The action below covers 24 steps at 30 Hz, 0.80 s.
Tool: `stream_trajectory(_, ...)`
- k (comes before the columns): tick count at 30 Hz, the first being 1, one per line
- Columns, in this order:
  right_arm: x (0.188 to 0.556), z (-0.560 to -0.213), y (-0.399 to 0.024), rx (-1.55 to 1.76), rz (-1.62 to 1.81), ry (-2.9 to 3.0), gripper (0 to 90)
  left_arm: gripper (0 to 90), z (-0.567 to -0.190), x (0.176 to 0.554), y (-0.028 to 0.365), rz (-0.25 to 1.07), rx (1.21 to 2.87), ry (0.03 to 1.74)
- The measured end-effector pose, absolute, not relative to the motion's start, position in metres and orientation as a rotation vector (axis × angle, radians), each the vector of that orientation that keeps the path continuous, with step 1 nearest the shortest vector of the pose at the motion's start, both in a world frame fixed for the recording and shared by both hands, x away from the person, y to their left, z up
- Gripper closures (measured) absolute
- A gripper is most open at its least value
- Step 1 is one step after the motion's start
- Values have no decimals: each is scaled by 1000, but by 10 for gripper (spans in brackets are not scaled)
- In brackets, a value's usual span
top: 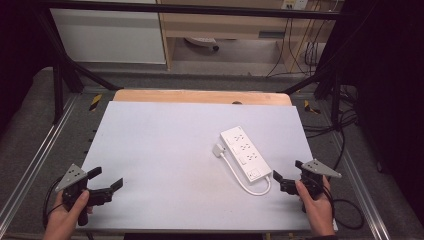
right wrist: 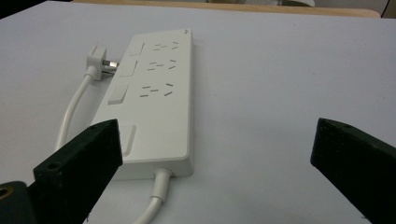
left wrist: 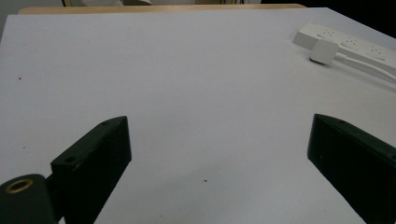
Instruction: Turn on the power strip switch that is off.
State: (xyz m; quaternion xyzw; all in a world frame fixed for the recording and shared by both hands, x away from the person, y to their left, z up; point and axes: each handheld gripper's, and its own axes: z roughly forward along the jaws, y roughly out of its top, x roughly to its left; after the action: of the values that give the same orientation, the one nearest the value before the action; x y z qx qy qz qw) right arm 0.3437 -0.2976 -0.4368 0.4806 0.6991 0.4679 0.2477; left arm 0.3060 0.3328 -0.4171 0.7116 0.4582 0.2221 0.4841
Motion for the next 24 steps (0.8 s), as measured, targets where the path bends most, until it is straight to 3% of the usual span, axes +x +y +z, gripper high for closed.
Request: stream_trajectory(24, 337, -420, -293, 1309, 1374, 1868, 27, 63, -418, 306, 332, 538, 1736, 1119)
